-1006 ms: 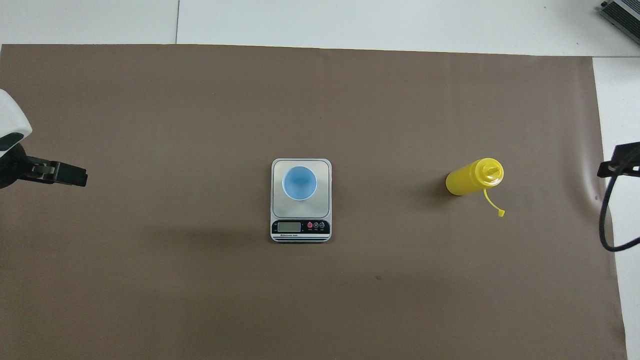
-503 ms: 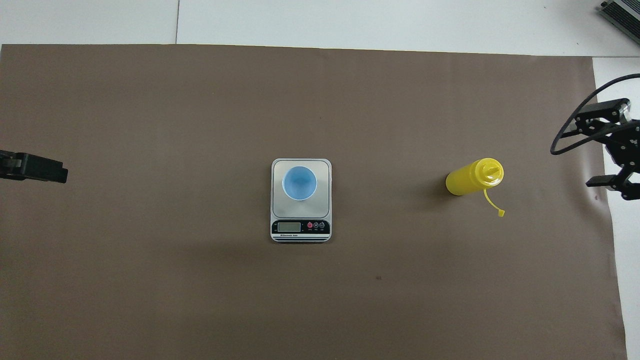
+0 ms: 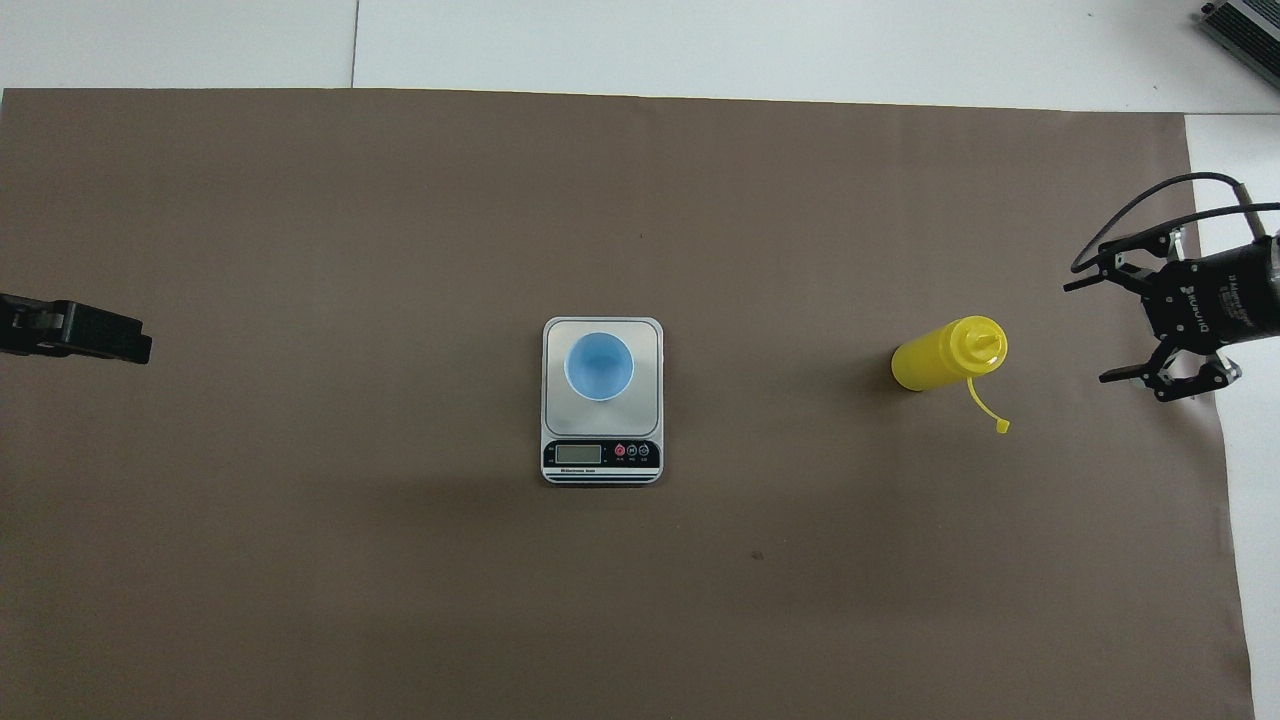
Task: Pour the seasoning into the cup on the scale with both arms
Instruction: 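Reach the right gripper to the yellow squeeze bottle and grasp it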
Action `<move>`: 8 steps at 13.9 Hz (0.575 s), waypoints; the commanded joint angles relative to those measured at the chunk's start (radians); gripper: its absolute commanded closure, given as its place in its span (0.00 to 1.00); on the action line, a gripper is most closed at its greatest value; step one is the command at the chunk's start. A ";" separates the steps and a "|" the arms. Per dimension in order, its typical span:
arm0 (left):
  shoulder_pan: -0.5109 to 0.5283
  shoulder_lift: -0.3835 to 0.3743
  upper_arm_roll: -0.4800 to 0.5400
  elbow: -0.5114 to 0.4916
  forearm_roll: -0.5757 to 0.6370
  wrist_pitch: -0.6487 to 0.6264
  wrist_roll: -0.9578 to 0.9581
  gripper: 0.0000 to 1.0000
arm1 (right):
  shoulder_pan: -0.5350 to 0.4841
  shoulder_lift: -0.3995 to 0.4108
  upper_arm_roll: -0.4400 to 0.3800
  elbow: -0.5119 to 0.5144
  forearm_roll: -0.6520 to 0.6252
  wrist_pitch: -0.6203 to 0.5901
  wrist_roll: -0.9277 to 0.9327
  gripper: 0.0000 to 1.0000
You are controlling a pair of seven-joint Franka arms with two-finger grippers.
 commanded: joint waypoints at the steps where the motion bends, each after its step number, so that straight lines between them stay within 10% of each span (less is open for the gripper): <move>1: 0.004 -0.009 0.006 -0.011 -0.022 -0.016 0.012 0.00 | -0.024 0.072 0.007 0.003 0.047 0.018 0.007 0.00; 8: 0.005 -0.011 0.010 -0.015 -0.017 -0.016 0.017 0.00 | -0.071 0.262 0.009 0.001 0.296 0.017 -0.108 0.00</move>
